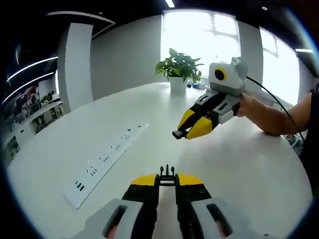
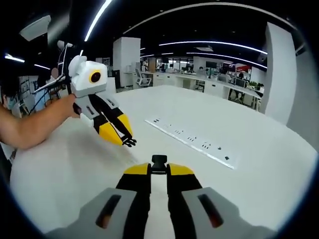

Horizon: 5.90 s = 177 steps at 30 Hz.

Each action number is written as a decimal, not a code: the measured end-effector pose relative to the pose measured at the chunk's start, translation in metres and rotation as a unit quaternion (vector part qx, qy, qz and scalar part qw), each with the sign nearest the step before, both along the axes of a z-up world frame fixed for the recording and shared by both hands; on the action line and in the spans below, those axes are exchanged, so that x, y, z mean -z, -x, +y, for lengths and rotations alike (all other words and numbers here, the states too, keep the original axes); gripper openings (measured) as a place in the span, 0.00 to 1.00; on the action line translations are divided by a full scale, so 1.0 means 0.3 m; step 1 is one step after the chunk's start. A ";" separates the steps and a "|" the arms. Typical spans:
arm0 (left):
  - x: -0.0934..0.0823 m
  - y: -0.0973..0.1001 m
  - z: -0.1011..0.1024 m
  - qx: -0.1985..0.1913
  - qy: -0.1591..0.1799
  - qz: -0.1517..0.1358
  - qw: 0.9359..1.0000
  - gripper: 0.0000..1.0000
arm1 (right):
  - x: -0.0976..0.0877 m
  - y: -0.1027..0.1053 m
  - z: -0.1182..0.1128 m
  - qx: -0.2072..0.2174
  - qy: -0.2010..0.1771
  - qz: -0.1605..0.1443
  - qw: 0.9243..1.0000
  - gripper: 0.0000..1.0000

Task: Snap the two parts of the plastic buckle together until the buckle closes and remains connected.

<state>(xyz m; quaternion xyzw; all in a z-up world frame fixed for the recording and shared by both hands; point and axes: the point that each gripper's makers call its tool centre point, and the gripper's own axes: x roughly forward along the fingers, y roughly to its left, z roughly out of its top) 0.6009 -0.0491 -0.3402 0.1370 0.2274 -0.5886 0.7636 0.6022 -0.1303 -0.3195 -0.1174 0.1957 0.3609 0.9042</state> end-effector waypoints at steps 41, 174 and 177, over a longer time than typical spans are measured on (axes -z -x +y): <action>-0.178 0.103 -0.001 0.028 0.020 0.003 0.999 0.11 | -0.174 0.101 0.041 -0.035 -0.010 -0.020 0.999 0.10; -0.043 0.495 0.144 0.015 0.005 0.009 1.000 0.11 | -0.062 0.473 0.120 -0.057 -0.013 -0.009 0.998 0.11; -0.040 0.508 0.144 0.017 0.003 0.009 1.000 0.11 | -0.059 0.489 0.121 -0.056 -0.012 -0.009 0.998 0.11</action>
